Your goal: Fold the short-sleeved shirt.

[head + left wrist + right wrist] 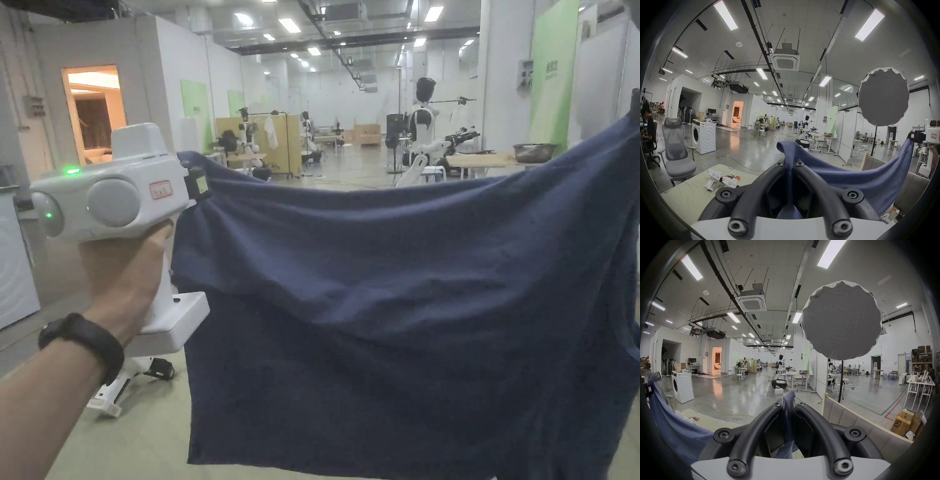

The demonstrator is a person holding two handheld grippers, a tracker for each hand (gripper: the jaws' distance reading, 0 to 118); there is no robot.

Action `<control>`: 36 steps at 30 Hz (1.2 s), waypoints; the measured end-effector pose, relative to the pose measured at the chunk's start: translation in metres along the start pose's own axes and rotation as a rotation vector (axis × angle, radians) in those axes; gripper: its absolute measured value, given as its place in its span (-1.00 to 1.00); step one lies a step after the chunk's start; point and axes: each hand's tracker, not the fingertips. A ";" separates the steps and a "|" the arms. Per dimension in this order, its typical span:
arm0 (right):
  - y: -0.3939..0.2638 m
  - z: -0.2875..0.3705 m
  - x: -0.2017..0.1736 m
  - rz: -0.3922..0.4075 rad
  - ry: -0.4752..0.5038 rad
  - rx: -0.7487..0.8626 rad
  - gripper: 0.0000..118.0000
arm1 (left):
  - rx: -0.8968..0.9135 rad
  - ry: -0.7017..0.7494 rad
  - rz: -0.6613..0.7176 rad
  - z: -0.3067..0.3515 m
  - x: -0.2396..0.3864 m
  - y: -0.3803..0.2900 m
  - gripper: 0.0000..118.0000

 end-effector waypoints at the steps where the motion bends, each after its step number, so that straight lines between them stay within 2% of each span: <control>1: -0.001 -0.006 -0.003 0.024 -0.007 -0.005 -0.93 | -0.009 0.002 -0.002 -0.009 0.000 -0.001 -0.96; 4: -0.007 -0.026 -0.014 0.026 -0.046 -0.016 -0.93 | -0.029 0.012 -0.005 -0.032 -0.001 -0.009 -0.96; 7: -0.015 -0.047 -0.018 -0.035 -0.036 -0.047 -0.93 | -0.039 0.036 0.038 -0.050 -0.006 -0.018 -0.96; 9: -0.021 -0.057 -0.023 -0.025 -0.041 -0.051 -0.93 | -0.051 0.033 0.045 -0.061 -0.010 -0.023 -0.96; 11: -0.025 -0.067 -0.026 0.020 -0.040 -0.065 -0.93 | -0.064 0.033 0.023 -0.075 -0.015 -0.030 -0.96; 14: -0.035 -0.076 -0.028 -0.019 -0.037 -0.071 -0.93 | -0.097 0.050 -0.022 -0.086 -0.017 -0.049 -0.96; 16: -0.047 -0.080 -0.030 -0.049 -0.016 -0.086 -0.93 | -0.103 0.052 0.008 -0.089 -0.018 -0.066 -0.96; 19: -0.082 -0.078 -0.035 -0.019 0.000 -0.136 -0.93 | -0.164 0.052 0.034 -0.092 -0.021 -0.105 -0.96; 22: -0.131 -0.064 -0.036 -0.030 0.027 -0.212 -0.93 | -0.260 0.043 0.008 -0.077 -0.018 -0.157 -0.96; 25: -0.181 -0.039 -0.029 -0.087 0.055 -0.294 -0.93 | -0.345 0.027 0.030 -0.046 -0.019 -0.209 -0.96; 27: -0.210 -0.015 -0.024 -0.075 0.070 -0.317 -0.93 | -0.368 0.010 0.063 -0.016 -0.023 -0.238 -0.96; 32: -0.287 0.078 0.001 -0.097 0.086 -0.391 -0.93 | -0.441 -0.042 0.038 0.067 -0.037 -0.304 -0.96; 36: -0.338 0.154 0.030 -0.148 0.083 -0.442 -0.93 | -0.474 -0.061 0.069 0.140 -0.050 -0.332 -0.96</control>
